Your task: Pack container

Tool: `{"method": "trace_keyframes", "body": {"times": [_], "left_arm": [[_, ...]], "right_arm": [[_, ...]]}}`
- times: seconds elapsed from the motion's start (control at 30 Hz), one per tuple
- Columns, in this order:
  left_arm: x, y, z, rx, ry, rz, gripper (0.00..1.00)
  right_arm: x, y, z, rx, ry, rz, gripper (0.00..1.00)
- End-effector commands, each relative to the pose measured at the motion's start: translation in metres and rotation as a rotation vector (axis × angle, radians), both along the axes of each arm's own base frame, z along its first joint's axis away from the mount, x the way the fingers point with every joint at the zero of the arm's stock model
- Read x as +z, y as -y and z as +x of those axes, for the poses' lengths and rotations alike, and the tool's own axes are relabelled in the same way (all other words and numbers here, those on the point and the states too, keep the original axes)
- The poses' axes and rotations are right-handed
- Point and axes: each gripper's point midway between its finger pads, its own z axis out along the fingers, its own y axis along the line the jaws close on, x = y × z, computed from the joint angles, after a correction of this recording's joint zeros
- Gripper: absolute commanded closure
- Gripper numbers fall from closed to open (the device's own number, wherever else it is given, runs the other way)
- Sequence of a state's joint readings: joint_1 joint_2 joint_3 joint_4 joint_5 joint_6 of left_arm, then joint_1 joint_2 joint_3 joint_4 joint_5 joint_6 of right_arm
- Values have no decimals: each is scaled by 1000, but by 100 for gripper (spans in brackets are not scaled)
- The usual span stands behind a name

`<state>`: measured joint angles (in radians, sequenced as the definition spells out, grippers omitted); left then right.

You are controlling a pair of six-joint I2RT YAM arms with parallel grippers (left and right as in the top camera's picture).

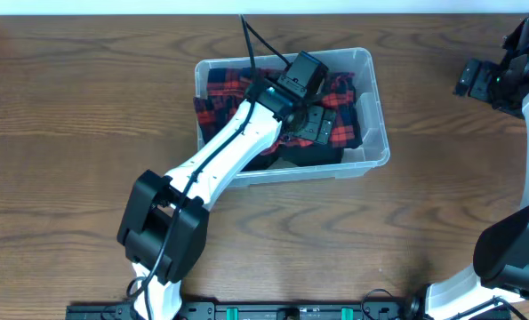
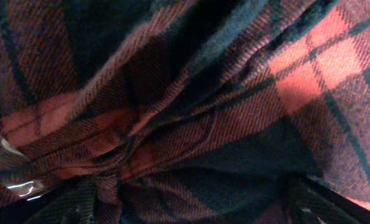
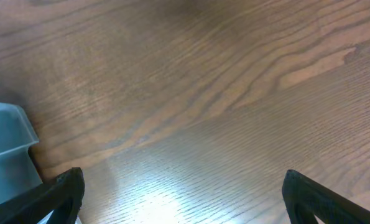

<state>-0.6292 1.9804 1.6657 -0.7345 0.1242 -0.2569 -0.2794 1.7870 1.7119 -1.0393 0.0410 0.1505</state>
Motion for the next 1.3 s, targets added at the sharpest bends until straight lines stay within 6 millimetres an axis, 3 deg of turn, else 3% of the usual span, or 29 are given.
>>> {"method": "trace_keyframes", "body": {"times": [0.0, 0.23, 0.4, 0.53, 0.63, 0.83, 1.03, 1.27], "left_arm": [[-13, -29, -5, 44, -29, 86, 2], [58, -35, -13, 49, 89, 1, 2], [104, -57, -18, 94, 203, 13, 2], [144, -72, -34, 110, 271, -18, 2], [160, -82, -46, 115, 293, -24, 2], [192, -124, -61, 202, 390, 50, 2], [234, -198, -84, 381, 508, 110, 2], [240, -272, -124, 567, 522, 145, 2]], "right_arm": [[-1, 2, 0, -16, -3, 3, 1], [-1, 2, 0, -16, -3, 3, 1], [-1, 2, 0, -16, -3, 3, 1], [-1, 2, 0, -16, -3, 3, 1], [-1, 2, 0, -16, -3, 3, 1], [-1, 2, 0, -16, -3, 3, 1], [-1, 2, 0, -16, -3, 3, 1], [-1, 2, 0, -16, -3, 3, 1]]}}
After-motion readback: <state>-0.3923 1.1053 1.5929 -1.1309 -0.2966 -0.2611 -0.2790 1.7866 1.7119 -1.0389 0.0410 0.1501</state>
